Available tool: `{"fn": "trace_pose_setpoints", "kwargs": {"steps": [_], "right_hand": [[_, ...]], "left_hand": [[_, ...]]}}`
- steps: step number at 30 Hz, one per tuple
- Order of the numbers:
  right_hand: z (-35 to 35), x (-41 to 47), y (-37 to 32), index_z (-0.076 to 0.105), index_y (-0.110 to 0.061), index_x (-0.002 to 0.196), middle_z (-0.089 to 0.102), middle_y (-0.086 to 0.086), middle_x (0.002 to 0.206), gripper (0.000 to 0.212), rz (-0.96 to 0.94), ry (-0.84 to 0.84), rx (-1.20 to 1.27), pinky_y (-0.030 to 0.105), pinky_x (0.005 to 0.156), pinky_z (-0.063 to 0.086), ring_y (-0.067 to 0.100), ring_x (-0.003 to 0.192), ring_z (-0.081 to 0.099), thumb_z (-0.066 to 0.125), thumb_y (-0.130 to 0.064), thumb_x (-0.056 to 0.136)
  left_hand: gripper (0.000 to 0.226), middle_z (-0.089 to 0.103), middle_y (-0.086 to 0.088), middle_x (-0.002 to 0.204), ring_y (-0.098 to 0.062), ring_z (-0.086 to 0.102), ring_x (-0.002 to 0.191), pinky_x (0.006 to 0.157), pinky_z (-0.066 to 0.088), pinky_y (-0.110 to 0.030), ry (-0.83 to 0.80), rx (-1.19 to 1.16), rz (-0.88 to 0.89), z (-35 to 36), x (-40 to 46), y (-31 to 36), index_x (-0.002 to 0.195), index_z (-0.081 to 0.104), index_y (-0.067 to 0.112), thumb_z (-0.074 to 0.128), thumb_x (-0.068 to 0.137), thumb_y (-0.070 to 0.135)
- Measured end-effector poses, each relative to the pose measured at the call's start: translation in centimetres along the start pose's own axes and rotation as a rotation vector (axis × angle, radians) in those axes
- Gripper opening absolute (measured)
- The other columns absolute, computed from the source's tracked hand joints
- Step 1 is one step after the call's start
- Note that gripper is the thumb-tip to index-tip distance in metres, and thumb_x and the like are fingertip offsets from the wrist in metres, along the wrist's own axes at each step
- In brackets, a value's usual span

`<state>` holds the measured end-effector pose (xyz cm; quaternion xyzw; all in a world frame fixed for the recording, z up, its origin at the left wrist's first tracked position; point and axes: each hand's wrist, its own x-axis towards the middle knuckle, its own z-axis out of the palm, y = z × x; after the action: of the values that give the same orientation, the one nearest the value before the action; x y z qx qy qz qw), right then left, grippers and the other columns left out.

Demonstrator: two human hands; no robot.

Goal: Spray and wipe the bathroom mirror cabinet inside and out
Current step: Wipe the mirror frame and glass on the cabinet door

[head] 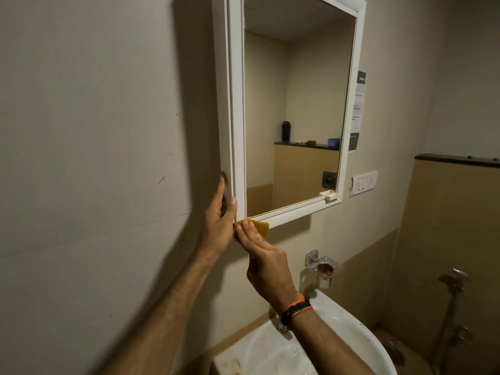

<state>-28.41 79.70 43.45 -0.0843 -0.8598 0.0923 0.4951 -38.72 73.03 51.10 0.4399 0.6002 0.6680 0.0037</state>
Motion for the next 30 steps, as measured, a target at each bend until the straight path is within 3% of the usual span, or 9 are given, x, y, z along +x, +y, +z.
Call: {"fn": "trace_pose_setpoints", "kwargs": {"steps": [4, 7, 10, 12, 14, 17, 21, 24, 30], "right_hand": [[-0.5, -0.9, 0.2, 0.049, -0.020, 0.142, 0.040, -0.003, 0.148, 0.074, -0.019, -0.080, 0.020, 0.028, 0.115, 0.027, 0.010, 0.140, 0.034, 0.060, 0.017, 0.079], [-1.3, -1.5, 0.5, 0.051, -0.022, 0.140, 0.045, -0.003, 0.145, 0.073, -0.048, -0.162, 0.058, 0.029, 0.114, 0.033, 0.010, 0.137, 0.039, 0.058, 0.016, 0.078], [-2.6, -1.7, 0.5, 0.059, -0.024, 0.134, 0.060, -0.006, 0.134, 0.065, 0.075, -0.191, 0.327, 0.024, 0.105, 0.045, 0.006, 0.125, 0.055, 0.054, 0.011, 0.079], [-3.9, -1.4, 0.7, 0.064, -0.025, 0.128, 0.069, -0.004, 0.121, 0.056, 0.311, -0.154, 0.586, 0.031, 0.087, 0.058, 0.013, 0.106, 0.068, 0.055, 0.007, 0.083], [-4.9, -0.7, 1.2, 0.067, -0.021, 0.123, 0.072, 0.000, 0.112, 0.045, 0.561, -0.174, 0.874, 0.035, 0.068, 0.061, 0.020, 0.094, 0.071, 0.059, 0.006, 0.087], [-6.4, 0.0, 1.8, 0.069, -0.007, 0.117, 0.074, 0.007, 0.102, 0.033, 0.798, -0.291, 1.260, 0.028, 0.069, 0.057, 0.017, 0.088, 0.071, 0.056, 0.006, 0.090], [-8.4, -1.0, 2.3, 0.072, -0.005, 0.100, 0.073, 0.011, 0.094, 0.019, 0.934, -0.408, 1.514, 0.032, 0.073, 0.058, 0.021, 0.089, 0.070, 0.058, -0.015, 0.093], [-9.1, -2.0, 2.4, 0.072, -0.003, 0.099, 0.075, 0.009, 0.087, 0.023, 0.938, -0.447, 1.476, 0.030, 0.070, 0.059, 0.020, 0.082, 0.072, 0.067, -0.023, 0.090], [-10.0, -4.7, 0.9, 0.071, 0.001, 0.100, 0.072, 0.015, 0.089, 0.018, 0.877, -0.605, 1.217, 0.031, 0.065, 0.059, 0.020, 0.075, 0.069, 0.072, -0.007, 0.085]], "left_hand": [[0.057, 0.026, 0.007, 0.159, -0.012, 0.031, 0.143, 0.116, 0.032, -0.035, 0.000, -0.022, -0.014, 0.0, -0.9, 0.1, 0.152, 0.018, 0.031, 0.043, 0.103, 0.016], [0.055, 0.029, 0.010, 0.156, -0.004, 0.033, 0.140, 0.112, 0.032, -0.022, -0.002, -0.013, -0.035, 0.0, -1.6, 0.3, 0.152, 0.020, 0.028, 0.043, 0.103, 0.016], [0.054, 0.031, 0.010, 0.155, 0.003, 0.033, 0.134, 0.102, 0.033, -0.008, -0.006, 0.015, -0.093, -0.3, -2.6, 0.5, 0.152, 0.023, 0.029, 0.043, 0.103, 0.019], [0.053, 0.033, 0.008, 0.154, -0.005, 0.034, 0.138, 0.105, 0.034, -0.019, -0.010, 0.065, -0.158, -0.3, -3.6, 0.7, 0.151, 0.025, 0.034, 0.044, 0.102, 0.027], [0.053, 0.035, 0.005, 0.155, -0.014, 0.036, 0.140, 0.111, 0.034, -0.032, 0.004, 0.090, -0.239, -0.3, -4.8, 1.0, 0.151, 0.028, 0.033, 0.046, 0.101, 0.032], [0.053, 0.042, 0.001, 0.151, -0.022, 0.043, 0.137, 0.110, 0.040, -0.046, 0.019, 0.088, -0.384, 0.3, -6.9, 1.8, 0.148, 0.037, 0.025, 0.050, 0.098, 0.037], [0.040, 0.063, -0.008, 0.126, -0.022, 0.063, 0.110, 0.084, 0.058, -0.035, 0.011, 0.027, -0.552, 1.5, -10.5, 3.4, 0.128, 0.060, 0.017, 0.062, 0.092, 0.034], [0.032, 0.070, -0.011, 0.112, -0.023, 0.069, 0.101, 0.081, 0.060, -0.036, 0.044, -0.043, -0.659, 2.3, -13.0, 4.2, 0.116, 0.065, 0.010, 0.070, 0.088, 0.023], [0.027, 0.073, -0.014, 0.101, -0.019, 0.072, 0.088, 0.068, 0.060, -0.027, 0.305, -0.107, -0.742, 2.9, -17.9, 5.1, 0.104, 0.068, 0.005, 0.077, 0.079, 0.006]]}}
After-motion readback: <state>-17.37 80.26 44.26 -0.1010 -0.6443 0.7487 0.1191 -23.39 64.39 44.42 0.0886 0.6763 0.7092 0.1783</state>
